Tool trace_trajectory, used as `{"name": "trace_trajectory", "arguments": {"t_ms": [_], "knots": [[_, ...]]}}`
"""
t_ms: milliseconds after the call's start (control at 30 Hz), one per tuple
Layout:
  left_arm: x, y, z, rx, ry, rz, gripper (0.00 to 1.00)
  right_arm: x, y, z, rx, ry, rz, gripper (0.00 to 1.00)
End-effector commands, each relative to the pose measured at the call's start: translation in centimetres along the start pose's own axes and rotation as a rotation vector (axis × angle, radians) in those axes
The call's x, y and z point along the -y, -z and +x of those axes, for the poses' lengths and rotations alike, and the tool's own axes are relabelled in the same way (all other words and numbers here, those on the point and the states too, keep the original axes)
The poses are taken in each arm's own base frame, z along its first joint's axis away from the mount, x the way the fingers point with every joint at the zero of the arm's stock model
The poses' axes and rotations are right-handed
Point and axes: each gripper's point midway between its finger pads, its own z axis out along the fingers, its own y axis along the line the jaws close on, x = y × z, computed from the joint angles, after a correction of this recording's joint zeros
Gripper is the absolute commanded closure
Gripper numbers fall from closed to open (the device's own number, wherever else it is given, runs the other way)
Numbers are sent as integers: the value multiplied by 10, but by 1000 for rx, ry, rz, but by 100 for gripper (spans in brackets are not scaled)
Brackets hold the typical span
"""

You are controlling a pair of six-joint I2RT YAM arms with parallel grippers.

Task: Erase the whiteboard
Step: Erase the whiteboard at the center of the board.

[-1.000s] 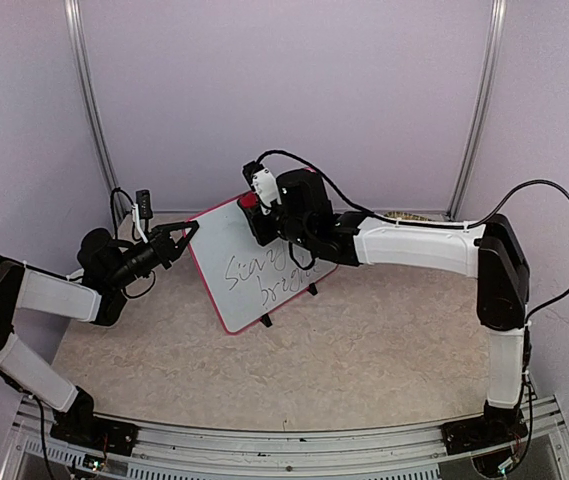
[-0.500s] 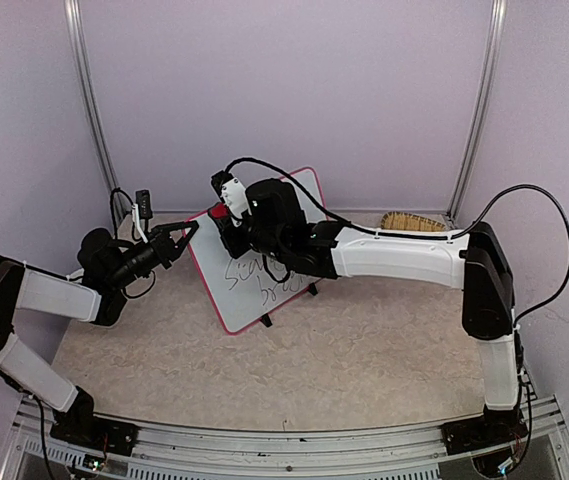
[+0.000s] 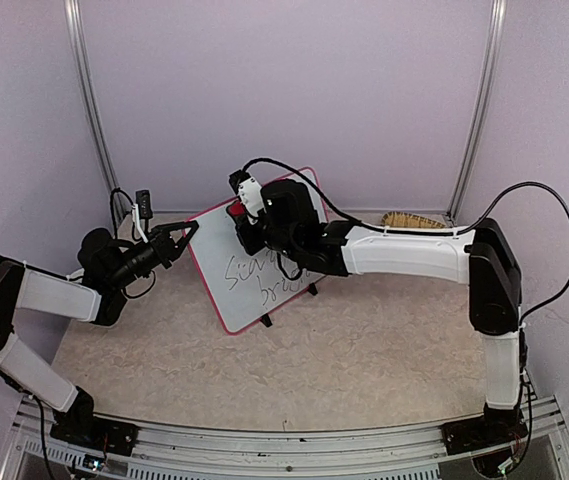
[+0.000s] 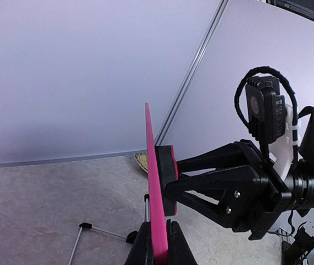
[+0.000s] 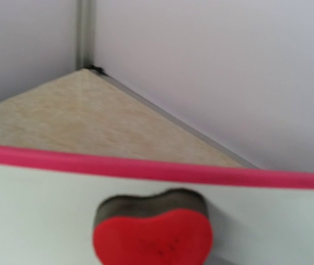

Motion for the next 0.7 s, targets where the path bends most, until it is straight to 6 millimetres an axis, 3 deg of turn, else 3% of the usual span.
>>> {"name": "trace_trajectory", "arguments": {"t_ms": [0,367,667], "knots": [[28,-3,20,-92,-41,143,100,67,-6,18,-50,-36,121,81],[27,-3,22,-96,-39,142,100,149,-3,18,-46,-101,217,81],[26,-3,22,-97,-41,142,100,185,-3,44,-84,-126,255,81]]}}
